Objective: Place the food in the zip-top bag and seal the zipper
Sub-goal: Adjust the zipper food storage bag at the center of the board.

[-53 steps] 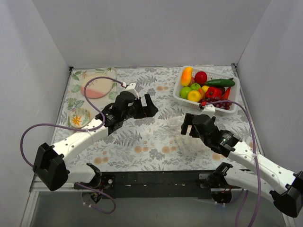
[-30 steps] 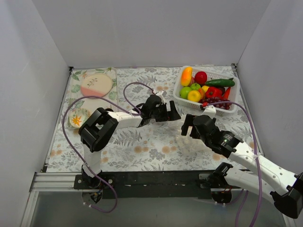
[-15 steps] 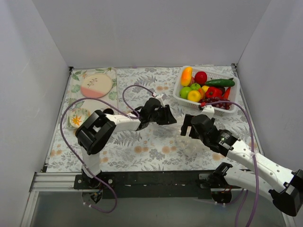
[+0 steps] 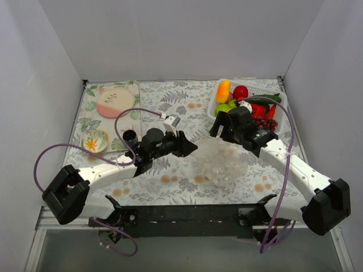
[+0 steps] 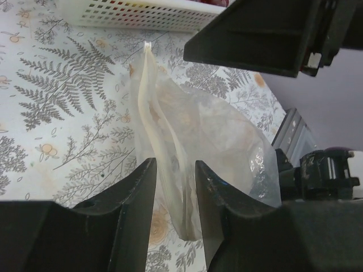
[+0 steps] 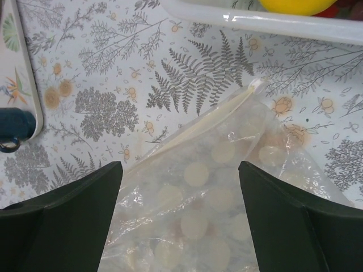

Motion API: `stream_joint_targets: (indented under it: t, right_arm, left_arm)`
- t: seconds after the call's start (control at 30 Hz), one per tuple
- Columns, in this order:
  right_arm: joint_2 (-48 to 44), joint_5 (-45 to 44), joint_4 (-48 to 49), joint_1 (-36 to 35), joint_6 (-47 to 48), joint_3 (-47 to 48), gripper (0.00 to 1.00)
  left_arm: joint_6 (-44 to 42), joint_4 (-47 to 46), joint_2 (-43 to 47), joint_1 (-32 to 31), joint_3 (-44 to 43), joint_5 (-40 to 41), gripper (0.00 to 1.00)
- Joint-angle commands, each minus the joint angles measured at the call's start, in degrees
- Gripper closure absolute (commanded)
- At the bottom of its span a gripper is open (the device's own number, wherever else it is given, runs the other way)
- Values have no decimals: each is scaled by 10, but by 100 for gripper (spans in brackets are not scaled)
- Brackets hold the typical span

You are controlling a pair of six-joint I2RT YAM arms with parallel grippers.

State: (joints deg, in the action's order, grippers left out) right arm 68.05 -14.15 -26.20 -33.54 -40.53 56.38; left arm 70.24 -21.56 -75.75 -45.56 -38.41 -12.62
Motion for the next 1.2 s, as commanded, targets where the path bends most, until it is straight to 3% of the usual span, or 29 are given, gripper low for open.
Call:
stream_joint_targets:
  t: [0.0,0.17,0.3,0.37,0.4,0.43,0.57,0.63,0.7,0.87,0.93,1.07,1.17]
  right_arm:
    - [36,77,26,12,-32,11,9]
    - [70,114,29,12,-53,-10,15]
    - [85,96,24,10,-56,-14,15]
    - [91,87,19,9,-55,-14,15]
    - [93,84,18,8,-55,-15,15]
    - [94,80,17,3,-56,-21,15]
    - [96,58,26,-15,-60,-54,16]
    - [92,45,26,-31,-58,-78,17]
    - [67,19,38,-42,-50,-100,17]
    - [-5,28,96,-55,-26,-178,18]
    - [-22,50,141,-56,-13,-203,18]
    - [-67,77,220,-56,6,-265,18]
    - [-79,85,247,-55,19,-291,18]
  left_arm:
    - [-50,6,47,-2,37,18,65]
    - [-39,4,66,-6,65,14,61]
    - [-16,-15,79,-11,103,8,60]
    - [-9,-20,89,-13,122,1,55]
    - [0,-19,93,-14,128,1,49]
    - [5,-21,97,-15,136,1,30]
    - [48,27,146,-12,138,76,10]
    - [78,93,131,-1,114,119,11]
    - [92,121,78,33,71,108,20]
    - [129,88,-57,114,26,-60,43]
    - [123,88,-120,115,-10,-87,54]
    - [112,76,-174,114,-42,-165,57]
    - [114,57,-177,114,-39,-188,53]
